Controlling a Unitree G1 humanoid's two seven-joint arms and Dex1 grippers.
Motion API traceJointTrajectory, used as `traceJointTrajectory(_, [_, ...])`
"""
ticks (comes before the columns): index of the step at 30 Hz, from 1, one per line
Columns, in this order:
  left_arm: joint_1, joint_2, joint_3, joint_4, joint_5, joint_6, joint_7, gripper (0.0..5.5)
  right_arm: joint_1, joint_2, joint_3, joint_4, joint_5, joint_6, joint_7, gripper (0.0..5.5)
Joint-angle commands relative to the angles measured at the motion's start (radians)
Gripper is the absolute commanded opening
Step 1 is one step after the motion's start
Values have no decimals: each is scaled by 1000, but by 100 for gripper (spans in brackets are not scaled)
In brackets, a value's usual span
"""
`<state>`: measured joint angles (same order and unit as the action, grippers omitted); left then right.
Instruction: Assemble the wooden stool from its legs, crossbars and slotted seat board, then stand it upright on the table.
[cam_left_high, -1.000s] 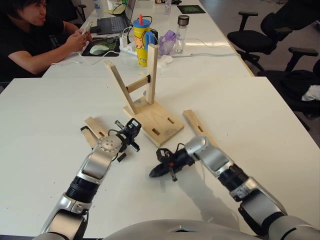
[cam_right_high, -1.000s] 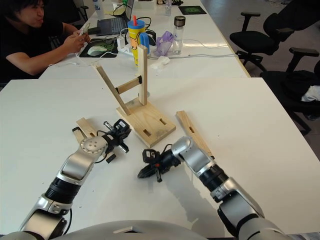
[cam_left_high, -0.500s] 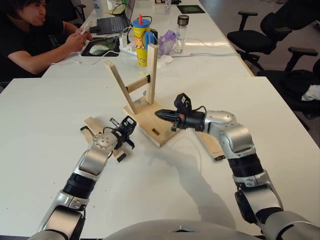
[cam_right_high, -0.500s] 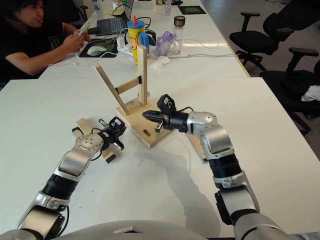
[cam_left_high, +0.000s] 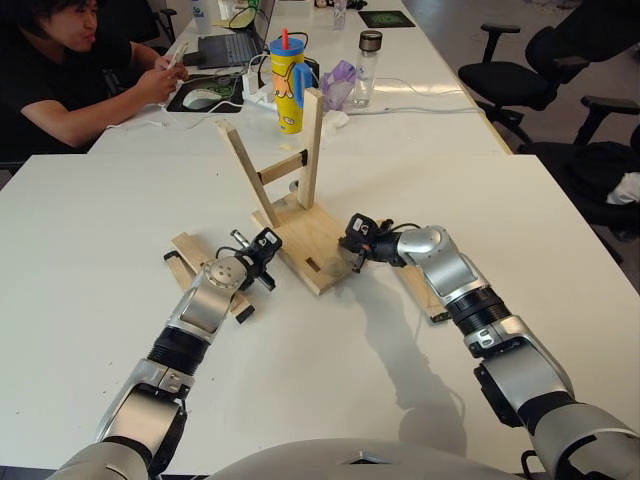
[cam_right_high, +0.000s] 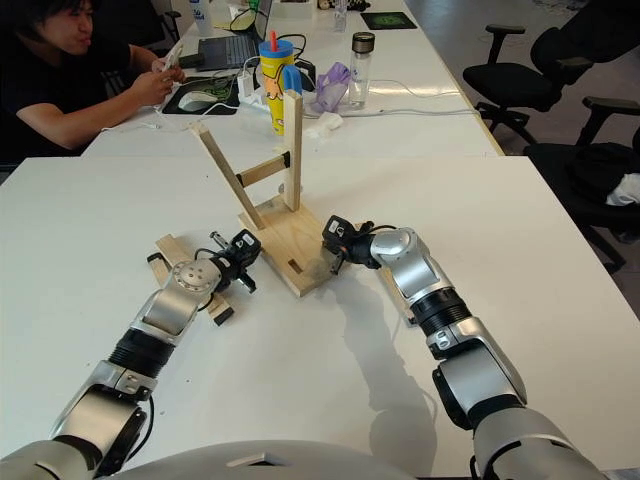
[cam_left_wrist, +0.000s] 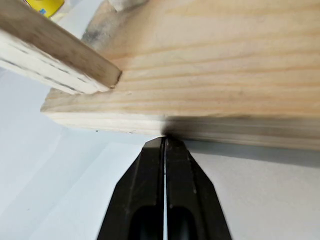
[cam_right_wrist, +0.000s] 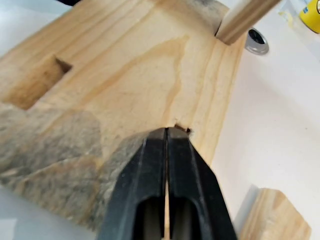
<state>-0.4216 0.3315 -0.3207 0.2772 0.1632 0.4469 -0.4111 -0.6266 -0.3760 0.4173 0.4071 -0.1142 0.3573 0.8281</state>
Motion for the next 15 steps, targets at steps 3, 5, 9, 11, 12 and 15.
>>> traceJointTrajectory(3, [-61,-43,-19,101,23,-54,-10,2,156,16,137,-100,-12,160,92,0])
traceJointTrajectory(5, [-66,-54,-19,107,23,-61,-14,2,171,34,139,-141,5,194,86,0])
traceJointTrajectory(9, [-75,-60,-7,111,23,-62,-17,2,209,50,168,-203,15,247,81,0])
traceJointTrajectory(11, [-76,-56,0,103,22,-58,-24,2,236,54,177,-243,29,272,81,0])
traceJointTrajectory(12, [-75,-53,2,98,23,-58,-28,2,247,57,182,-268,37,285,80,0])
traceJointTrajectory(15, [-64,-46,9,84,23,-55,-35,2,268,60,193,-295,31,298,62,0])
